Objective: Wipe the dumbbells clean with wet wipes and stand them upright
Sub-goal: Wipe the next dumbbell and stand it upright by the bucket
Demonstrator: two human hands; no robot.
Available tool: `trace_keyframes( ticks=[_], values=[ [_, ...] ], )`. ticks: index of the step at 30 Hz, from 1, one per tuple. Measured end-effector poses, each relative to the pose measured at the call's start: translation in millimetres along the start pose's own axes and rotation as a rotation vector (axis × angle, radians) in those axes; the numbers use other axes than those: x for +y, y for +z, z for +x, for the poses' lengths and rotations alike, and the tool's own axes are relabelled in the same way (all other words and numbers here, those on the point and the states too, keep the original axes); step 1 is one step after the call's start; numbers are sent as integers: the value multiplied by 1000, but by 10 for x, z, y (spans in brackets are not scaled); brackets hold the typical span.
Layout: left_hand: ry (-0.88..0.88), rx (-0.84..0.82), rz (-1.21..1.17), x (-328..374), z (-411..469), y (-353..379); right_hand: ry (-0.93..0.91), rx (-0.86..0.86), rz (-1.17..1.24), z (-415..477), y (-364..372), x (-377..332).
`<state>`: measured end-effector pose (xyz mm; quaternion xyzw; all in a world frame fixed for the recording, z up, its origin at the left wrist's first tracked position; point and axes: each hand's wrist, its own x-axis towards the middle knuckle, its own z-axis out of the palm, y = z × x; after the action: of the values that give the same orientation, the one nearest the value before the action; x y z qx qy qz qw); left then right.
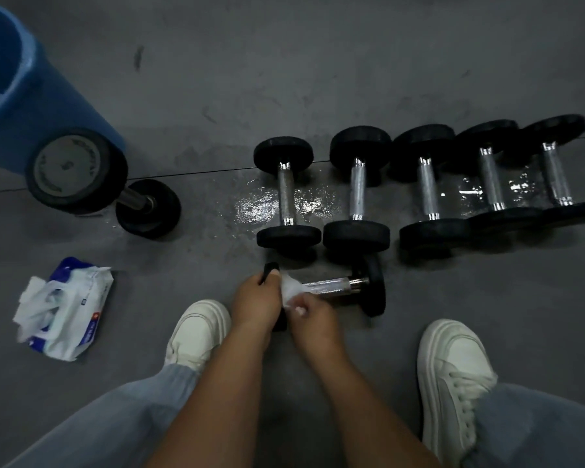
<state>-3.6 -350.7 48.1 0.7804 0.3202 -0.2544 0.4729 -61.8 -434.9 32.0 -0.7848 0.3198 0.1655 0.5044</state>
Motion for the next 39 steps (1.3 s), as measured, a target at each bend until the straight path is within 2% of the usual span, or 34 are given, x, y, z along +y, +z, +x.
trace_keyframes(
  ticks=[1,3,4,6,8,9,11,13,14,17,18,19,21,22,23,24,25,26,27,29,30,31,34,37,38,39],
  values=[
    [-9,-12,-31,-13,-8,-10,5,64,48,9,-2,4],
    [-20,-41,-83,-42,-28,-24,15,312,85,84,-139,41],
    [-25,-56,-110,-47,-41,-36,40,354,44,101,-202,58],
    [-38,-75,-149,-37,-48,-73,8,218,-43,33,-195,37],
    [-60,-105,-178,-39,-40,-114,-129,-9,-33,-119,-20,29],
    [-70,-121,-196,-51,-36,-131,-187,-39,-41,-150,23,25],
    [-87,-143,-226,-74,-45,-145,-168,114,-34,-42,-22,50],
    [-95,-147,-240,-70,-52,-138,-46,293,-28,92,-162,110],
    [-94,-143,-239,-50,-56,-136,-32,271,-89,104,-201,105],
    [-89,-140,-248,1,-47,-138,-117,-175,-127,-105,-41,72],
    [-89,-142,-256,1,-56,-141,-111,-227,-97,-176,-22,35],
    [-85,-141,-255,-19,-59,-143,-92,-150,-60,-158,-31,49],
    [-79,-137,-253,-51,-70,-138,-52,157,-60,-48,-120,174],
    [-78,-133,-253,-52,-72,-135,-27,205,-106,-6,-163,234],
    [-75,-128,-240,-47,-65,-132,-20,151,-169,5,-190,263],
    [-69,-122,-226,-33,-62,-127,-39,21,-215,-17,-163,271],
    [-61,-116,-208,-31,-57,-119,-85,-119,-221,-66,-104,273],
    [-55,-110,-197,-28,-61,-110,-113,-182,-202,-114,-65,259],
    [-47,-104,-189,-36,-68,-101,-130,-131,-160,-95,-47,275],
    [-15,-82,-162,-71,-79,-80,-126,151,-41,7,-85,296],
    [1,-66,-143,-83,-81,-68,-122,235,-17,44,-116,265],
    [9,-51,-122,-93,-77,-62,-135,252,-29,71,-139,248],
    [17,-28,-102,-87,-67,-58,-80,135,55,123,-216,98],
    [41,-23,-75,-87,-77,-70,41,272,245,242,-238,-18],
    [47,-22,-72,-93,-78,-70,69,284,203,260,-235,-42],
    [48,-21,-72,-90,-84,-70,90,212,159,249,-223,-80]
  ],
)
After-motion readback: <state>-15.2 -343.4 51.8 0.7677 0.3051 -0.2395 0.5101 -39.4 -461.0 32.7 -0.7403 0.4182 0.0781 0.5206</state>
